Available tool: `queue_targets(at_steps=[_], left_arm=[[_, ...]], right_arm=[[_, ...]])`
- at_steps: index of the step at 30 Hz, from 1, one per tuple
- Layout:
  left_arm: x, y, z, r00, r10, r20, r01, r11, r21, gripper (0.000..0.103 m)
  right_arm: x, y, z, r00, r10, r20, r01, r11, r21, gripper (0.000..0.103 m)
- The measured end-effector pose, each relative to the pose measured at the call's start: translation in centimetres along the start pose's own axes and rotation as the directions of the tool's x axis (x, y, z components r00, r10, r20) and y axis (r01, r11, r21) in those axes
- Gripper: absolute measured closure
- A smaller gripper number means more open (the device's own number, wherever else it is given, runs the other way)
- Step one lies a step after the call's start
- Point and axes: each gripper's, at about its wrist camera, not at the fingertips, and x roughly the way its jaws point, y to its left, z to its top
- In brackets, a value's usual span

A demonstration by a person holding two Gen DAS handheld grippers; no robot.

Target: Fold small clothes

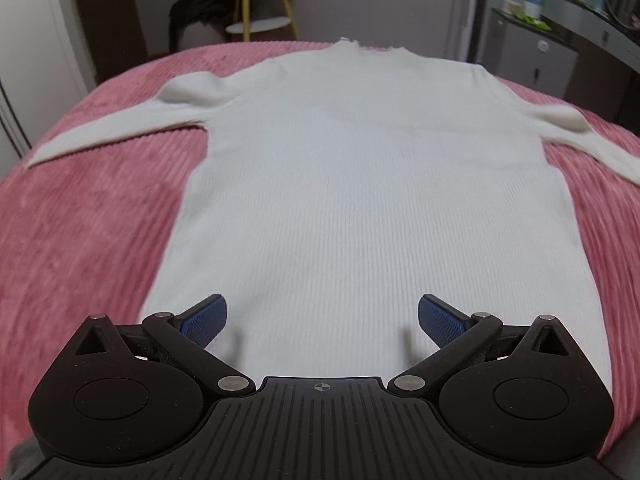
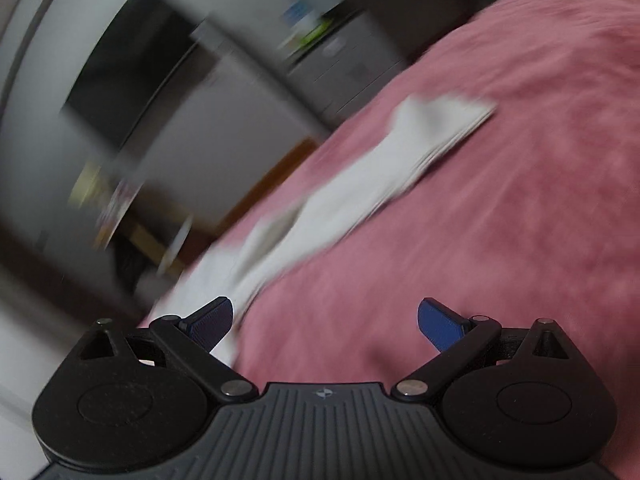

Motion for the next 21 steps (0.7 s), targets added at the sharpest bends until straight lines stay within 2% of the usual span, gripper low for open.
queue_targets(at_steps=[5,8,9,13,15,18,21], left_arm=[[3.8,-1.9,2.4,1.0,0.026,0.001,-0.026,0.999,-0.03,0.0],[5.4,-3.0,2.9,1.0,0.026,-0.003,-0.026,0.999,-0.034,0.0],[5.9,-3.1,2.9,1.0,0.026,-0.007,-0.026,0.999,-0.033,0.0],[6.8,-3.0,2.1,1.0,0.011,-0.008,-0.011,0.999,-0.049,0.0],[6.9,-2.5,1.8,1.0,-0.015,0.002,0.015,0.996,-0.083,0.0],[7.1,-1.6,1.6,0.999,-0.047,0.001,0.047,0.99,-0.132,0.0],[7.1,-1.1,1.6,0.998,-0.07,-0.002,0.069,0.985,-0.159,0.0]], right_arm=[[4.4,-4.0,4.9,0.995,-0.098,0.023,0.096,0.992,0.077,0.004],[6.6,-6.2,7.2,0.994,-0.102,0.037,0.094,0.98,0.173,0.005],[7.3,-6.9,7.7,0.993,-0.108,0.039,0.099,0.976,0.192,0.011],[10.0,-8.3,9.4,0.992,-0.119,0.043,0.106,0.968,0.226,0.048],[11.0,-8.7,10.1,0.992,-0.118,0.047,0.104,0.967,0.234,0.058],[12.1,-9.3,10.8,0.995,-0.08,0.055,0.062,0.961,0.27,0.066],[12.4,-8.4,11.2,0.997,-0.068,0.049,0.054,0.969,0.24,0.091]])
